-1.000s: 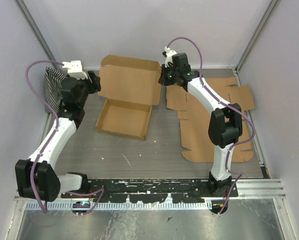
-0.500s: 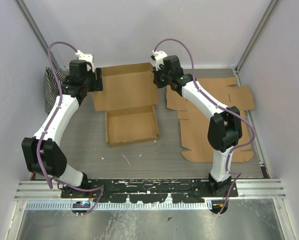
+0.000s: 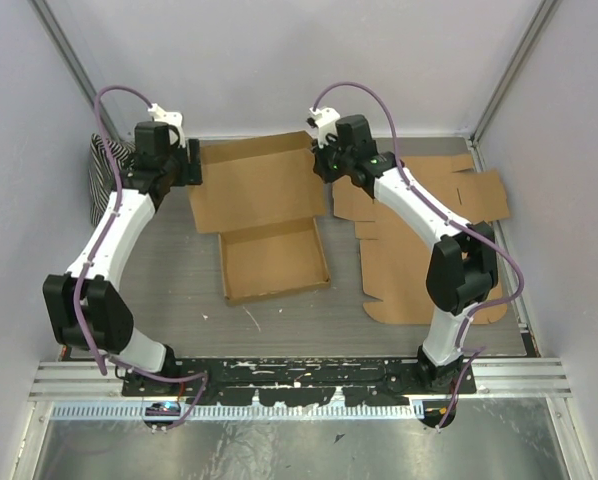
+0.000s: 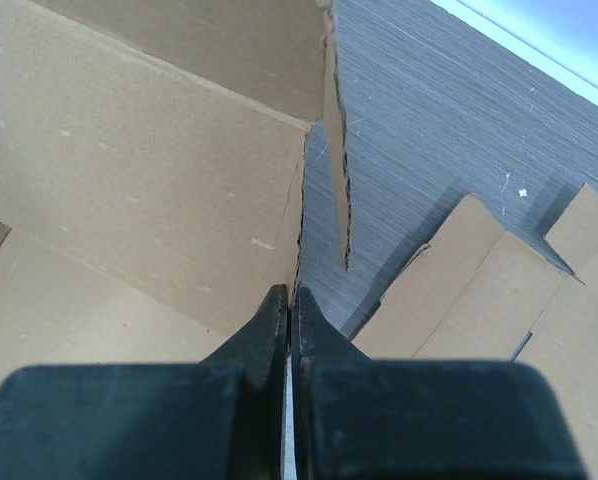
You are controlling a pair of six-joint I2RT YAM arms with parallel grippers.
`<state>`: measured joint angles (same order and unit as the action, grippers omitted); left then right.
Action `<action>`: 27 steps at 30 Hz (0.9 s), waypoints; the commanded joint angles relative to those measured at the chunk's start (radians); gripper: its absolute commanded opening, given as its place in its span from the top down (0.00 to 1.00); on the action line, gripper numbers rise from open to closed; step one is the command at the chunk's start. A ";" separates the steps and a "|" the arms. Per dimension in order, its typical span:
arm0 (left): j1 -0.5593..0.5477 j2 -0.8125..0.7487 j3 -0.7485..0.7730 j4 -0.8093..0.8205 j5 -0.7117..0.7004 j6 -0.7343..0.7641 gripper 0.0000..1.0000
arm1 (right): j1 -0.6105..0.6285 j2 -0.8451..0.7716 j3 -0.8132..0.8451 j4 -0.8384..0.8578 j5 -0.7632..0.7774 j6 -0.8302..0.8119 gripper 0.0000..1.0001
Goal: Fold the paper box
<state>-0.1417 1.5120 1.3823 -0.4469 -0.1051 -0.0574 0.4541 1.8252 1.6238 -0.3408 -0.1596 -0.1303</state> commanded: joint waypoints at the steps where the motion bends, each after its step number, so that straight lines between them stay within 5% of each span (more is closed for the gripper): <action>1: 0.035 0.045 0.002 0.055 0.078 0.010 0.24 | -0.001 -0.070 -0.002 -0.007 -0.042 -0.042 0.99; 18: 0.059 0.075 0.032 -0.043 0.340 -0.043 0.40 | -0.010 -0.049 0.037 -0.039 -0.048 -0.012 0.99; 27: 0.059 0.110 0.145 -0.192 0.414 -0.075 0.89 | -0.012 -0.019 0.106 -0.111 -0.067 0.058 0.94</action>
<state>-0.0834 1.6081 1.4590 -0.5636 0.2481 -0.1162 0.4450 1.8187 1.6463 -0.4263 -0.2001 -0.1120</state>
